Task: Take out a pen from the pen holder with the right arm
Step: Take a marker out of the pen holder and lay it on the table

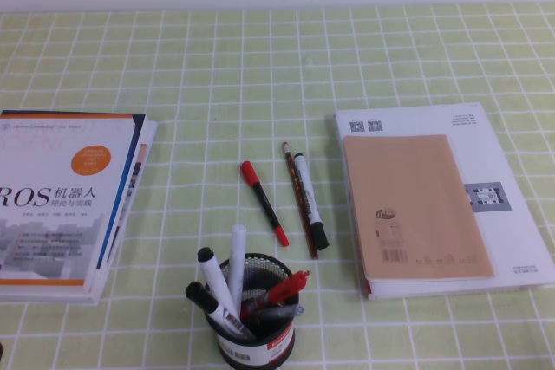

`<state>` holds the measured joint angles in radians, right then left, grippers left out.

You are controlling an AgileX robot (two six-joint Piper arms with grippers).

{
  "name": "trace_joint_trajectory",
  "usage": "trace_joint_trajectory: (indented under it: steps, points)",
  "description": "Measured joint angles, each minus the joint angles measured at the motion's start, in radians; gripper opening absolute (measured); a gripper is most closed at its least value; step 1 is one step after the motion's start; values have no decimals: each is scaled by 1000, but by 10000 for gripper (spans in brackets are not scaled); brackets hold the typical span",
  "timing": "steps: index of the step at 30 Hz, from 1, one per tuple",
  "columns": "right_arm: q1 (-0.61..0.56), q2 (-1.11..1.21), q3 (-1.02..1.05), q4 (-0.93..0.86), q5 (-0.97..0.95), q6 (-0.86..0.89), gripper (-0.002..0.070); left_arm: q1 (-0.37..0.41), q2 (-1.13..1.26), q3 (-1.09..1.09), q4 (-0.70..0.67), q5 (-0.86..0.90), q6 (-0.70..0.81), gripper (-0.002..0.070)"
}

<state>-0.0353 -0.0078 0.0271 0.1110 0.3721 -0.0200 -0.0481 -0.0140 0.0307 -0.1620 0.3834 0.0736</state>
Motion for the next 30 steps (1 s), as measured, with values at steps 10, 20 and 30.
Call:
trace_joint_trajectory:
  steps: [10,20,30]
  points:
    - [0,0,0,0,0,0,-13,0,0,0,0,0,0,-8]
    - [0,0,0,0,0,0,-13,0,0,0,0,0,0,-8]
    - [0,0,0,40,-2,0,-13,0,0,0,0,0,0,-8]
